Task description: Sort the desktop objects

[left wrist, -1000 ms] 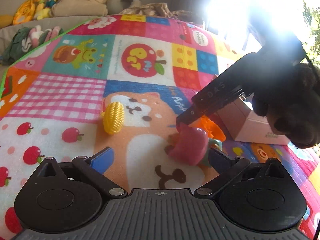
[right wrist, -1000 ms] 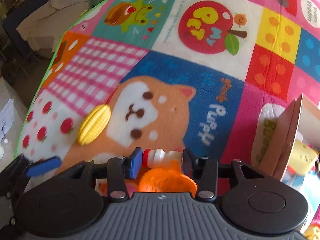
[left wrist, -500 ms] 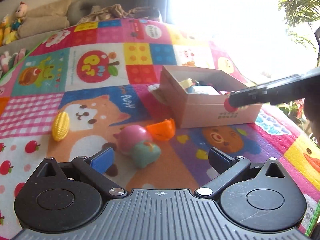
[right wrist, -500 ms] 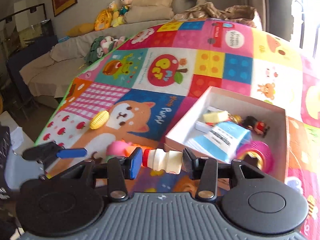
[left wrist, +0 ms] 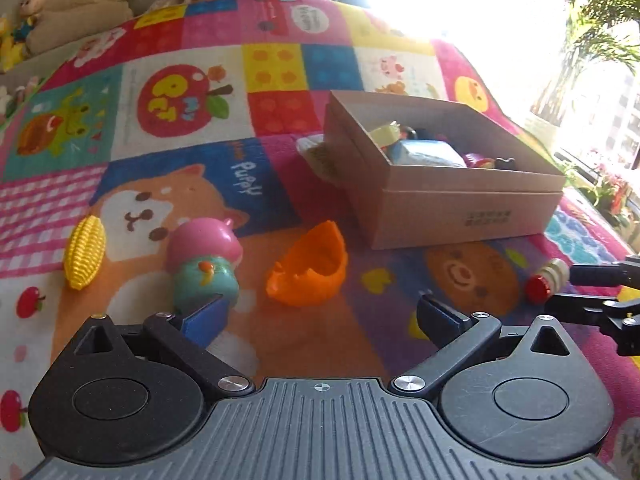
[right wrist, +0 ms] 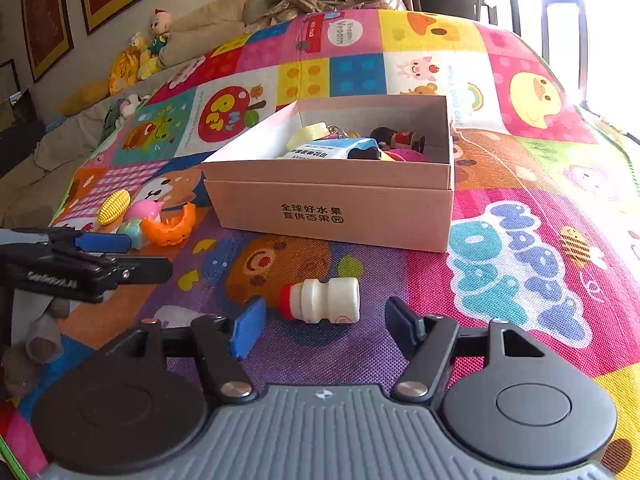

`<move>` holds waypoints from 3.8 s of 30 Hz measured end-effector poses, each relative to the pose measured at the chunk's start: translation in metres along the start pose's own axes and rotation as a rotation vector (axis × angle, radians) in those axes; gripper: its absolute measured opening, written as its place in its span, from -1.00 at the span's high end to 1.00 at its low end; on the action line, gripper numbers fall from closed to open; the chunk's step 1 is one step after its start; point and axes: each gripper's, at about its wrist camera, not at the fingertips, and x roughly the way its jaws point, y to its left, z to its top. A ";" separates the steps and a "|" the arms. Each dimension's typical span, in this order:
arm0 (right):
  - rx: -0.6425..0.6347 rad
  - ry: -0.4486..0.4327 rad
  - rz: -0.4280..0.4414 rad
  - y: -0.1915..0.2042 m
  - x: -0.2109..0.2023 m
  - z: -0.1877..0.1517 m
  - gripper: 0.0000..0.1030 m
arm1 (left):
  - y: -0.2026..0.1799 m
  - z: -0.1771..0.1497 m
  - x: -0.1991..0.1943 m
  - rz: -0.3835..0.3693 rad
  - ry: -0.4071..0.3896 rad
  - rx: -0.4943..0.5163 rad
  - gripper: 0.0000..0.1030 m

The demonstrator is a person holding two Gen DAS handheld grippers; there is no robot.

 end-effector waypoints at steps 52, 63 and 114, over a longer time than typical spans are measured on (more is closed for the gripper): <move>-0.040 0.013 -0.063 0.009 0.003 -0.003 -0.82 | -0.010 -0.009 -0.009 -0.053 -0.021 0.039 -0.51; -0.105 0.026 -0.072 0.018 0.013 0.005 -0.23 | -0.027 -0.019 -0.025 -0.052 -0.013 0.108 -0.03; -0.016 -0.177 -0.114 0.003 0.006 0.183 -0.23 | 0.057 -0.028 -0.058 0.169 -0.084 -0.048 -0.88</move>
